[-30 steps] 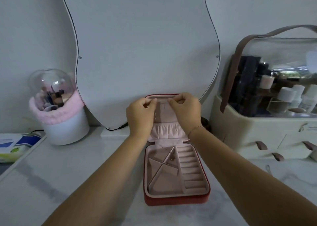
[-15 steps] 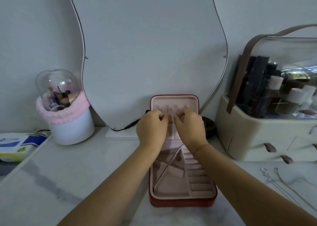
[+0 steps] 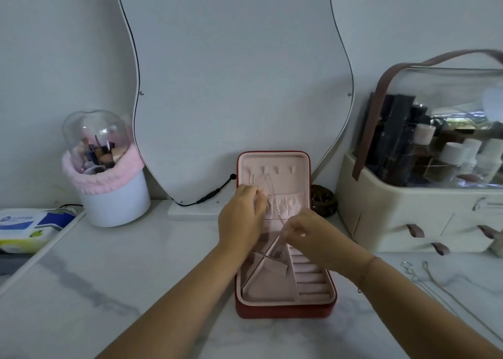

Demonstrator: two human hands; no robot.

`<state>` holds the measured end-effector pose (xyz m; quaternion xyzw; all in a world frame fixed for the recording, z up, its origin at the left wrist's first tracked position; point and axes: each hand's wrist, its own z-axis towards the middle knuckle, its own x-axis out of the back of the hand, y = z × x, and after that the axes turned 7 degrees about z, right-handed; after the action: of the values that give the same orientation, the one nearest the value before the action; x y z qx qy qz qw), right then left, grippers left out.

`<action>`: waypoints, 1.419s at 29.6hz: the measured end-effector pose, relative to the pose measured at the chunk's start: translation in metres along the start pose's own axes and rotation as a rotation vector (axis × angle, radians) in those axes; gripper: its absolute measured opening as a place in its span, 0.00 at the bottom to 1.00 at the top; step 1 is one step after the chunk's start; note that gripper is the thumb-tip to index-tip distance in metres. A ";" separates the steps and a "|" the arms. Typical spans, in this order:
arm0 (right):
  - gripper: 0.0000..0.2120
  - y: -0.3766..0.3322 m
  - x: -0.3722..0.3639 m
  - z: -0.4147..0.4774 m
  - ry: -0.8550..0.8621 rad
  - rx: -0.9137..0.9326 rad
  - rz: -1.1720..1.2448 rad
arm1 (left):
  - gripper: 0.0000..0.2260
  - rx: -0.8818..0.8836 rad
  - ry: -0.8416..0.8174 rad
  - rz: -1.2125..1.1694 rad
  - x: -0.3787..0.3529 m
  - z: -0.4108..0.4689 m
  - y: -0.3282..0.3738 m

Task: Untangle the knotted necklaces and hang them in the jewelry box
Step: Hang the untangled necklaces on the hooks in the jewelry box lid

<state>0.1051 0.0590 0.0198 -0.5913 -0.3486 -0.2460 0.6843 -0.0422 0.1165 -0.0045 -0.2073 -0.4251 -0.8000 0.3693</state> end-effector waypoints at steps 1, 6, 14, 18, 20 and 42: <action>0.11 0.000 0.004 -0.004 -0.007 -0.008 -0.030 | 0.12 -0.014 -0.020 0.014 -0.001 -0.001 -0.001; 0.09 -0.020 0.024 -0.007 0.166 0.016 0.394 | 0.19 -0.017 -0.022 0.092 -0.006 -0.002 -0.001; 0.11 -0.047 0.045 0.047 0.393 0.136 0.710 | 0.24 -0.060 -0.007 0.129 -0.006 -0.003 -0.002; 0.11 -0.046 0.039 0.070 0.417 0.113 0.672 | 0.28 -0.069 -0.016 0.126 -0.006 -0.003 -0.003; 0.10 -0.041 0.030 0.075 0.403 0.073 0.628 | 0.25 -0.048 -0.031 0.094 -0.006 -0.002 -0.003; 0.03 0.128 0.085 -0.129 0.418 -0.396 -0.099 | 0.21 -0.071 -0.195 -0.194 0.012 -0.027 0.011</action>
<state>0.2789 -0.0383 -0.0033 -0.6323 -0.1739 -0.4588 0.5996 -0.0415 0.0847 -0.0059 -0.2547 -0.4482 -0.8227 0.2397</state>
